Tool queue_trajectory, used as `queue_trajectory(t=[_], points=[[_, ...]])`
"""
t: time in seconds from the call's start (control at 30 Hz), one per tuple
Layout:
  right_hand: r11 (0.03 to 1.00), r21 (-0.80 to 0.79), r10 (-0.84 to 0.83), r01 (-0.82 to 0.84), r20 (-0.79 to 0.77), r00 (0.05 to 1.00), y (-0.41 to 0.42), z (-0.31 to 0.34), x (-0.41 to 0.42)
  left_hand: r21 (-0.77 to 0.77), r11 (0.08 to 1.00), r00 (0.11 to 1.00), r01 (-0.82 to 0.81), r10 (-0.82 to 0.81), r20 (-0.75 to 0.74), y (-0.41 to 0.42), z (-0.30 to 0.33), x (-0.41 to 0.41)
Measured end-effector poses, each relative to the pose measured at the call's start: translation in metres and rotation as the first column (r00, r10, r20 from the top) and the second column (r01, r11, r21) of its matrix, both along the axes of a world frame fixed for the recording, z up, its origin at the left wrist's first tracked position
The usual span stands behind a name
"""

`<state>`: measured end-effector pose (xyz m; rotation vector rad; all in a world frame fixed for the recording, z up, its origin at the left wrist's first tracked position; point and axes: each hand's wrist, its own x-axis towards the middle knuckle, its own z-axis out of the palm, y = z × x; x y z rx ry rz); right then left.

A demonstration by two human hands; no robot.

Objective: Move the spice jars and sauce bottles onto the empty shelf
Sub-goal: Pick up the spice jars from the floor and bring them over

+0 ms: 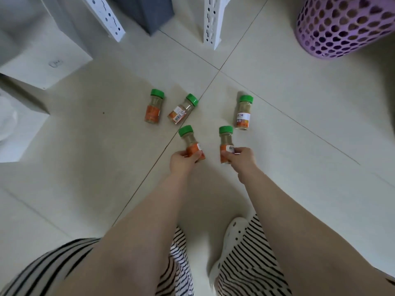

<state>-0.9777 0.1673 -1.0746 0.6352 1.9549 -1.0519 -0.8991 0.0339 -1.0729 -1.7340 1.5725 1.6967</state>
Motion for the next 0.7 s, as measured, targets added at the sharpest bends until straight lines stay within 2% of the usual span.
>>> queue_trajectory(t=[0.1,0.23,0.37,0.5,0.6,0.7], points=[[0.995,-0.062,-0.076,0.08,0.059,0.995,0.007,0.08,0.018,0.124,0.992,0.998,-0.016,0.024,-0.064,-0.004,0.08,0.007],[0.985,-0.115,-0.121,0.127,0.059,0.991,0.02,0.223,0.033,0.254,0.96,0.985,0.116,-0.079,-0.152,-0.011,0.21,0.024],[0.977,-0.15,-0.16,0.152,-0.043,0.986,0.038,0.369,0.044,0.27,0.937,0.954,0.223,-0.153,-0.258,-0.015,0.346,0.034],[0.938,-0.216,-0.302,0.271,-0.123,0.945,0.052,0.497,0.055,0.319,0.906,0.92,0.278,-0.156,-0.359,-0.018,0.464,0.033],[0.889,-0.308,-0.403,0.338,-0.179,0.898,0.06,0.573,0.061,0.411,0.836,0.876,0.363,-0.157,-0.456,-0.016,0.538,0.024],[0.833,-0.416,-0.484,0.365,-0.228,0.845,0.064,0.633,0.069,0.425,0.783,0.822,0.454,-0.185,-0.538,-0.009,0.605,0.012]])
